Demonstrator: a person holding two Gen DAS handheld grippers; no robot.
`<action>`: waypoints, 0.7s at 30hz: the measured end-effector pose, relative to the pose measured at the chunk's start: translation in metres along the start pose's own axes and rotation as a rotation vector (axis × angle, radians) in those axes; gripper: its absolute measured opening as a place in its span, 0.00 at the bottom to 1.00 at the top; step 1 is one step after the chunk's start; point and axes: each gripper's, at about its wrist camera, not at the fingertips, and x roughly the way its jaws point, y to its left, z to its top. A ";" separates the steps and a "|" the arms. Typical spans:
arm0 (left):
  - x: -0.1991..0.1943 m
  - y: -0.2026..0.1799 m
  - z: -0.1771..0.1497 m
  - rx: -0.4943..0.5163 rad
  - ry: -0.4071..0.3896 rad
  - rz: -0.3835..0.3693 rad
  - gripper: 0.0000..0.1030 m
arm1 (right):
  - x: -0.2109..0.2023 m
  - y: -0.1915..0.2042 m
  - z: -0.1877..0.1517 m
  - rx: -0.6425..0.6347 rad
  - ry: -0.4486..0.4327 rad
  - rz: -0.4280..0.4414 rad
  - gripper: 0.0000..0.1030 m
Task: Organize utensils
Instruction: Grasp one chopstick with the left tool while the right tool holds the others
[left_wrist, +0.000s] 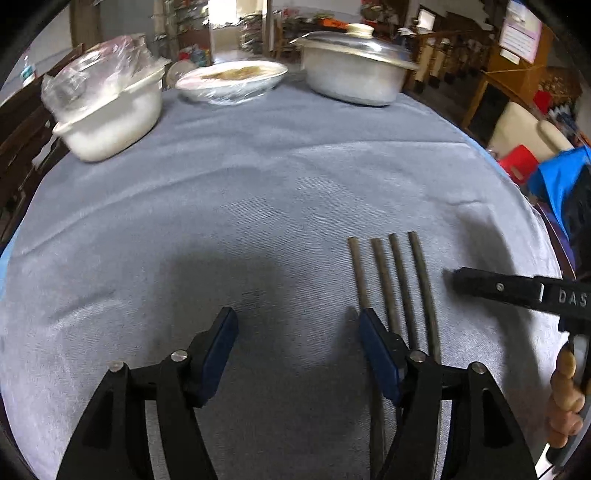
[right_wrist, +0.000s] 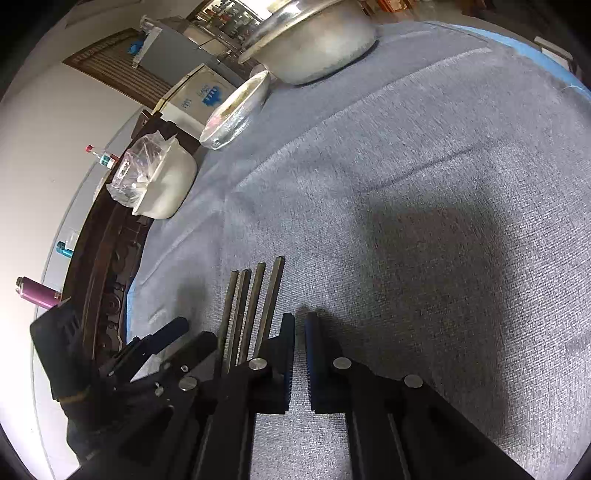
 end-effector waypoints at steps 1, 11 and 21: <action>0.000 -0.001 -0.001 0.001 0.004 0.003 0.67 | 0.000 0.000 0.000 -0.001 -0.003 0.000 0.06; 0.001 -0.011 0.009 0.000 0.005 -0.019 0.67 | 0.002 0.022 0.012 -0.026 0.026 -0.031 0.12; 0.009 -0.020 0.006 0.069 -0.016 0.009 0.70 | 0.033 0.050 0.023 -0.123 0.047 -0.150 0.12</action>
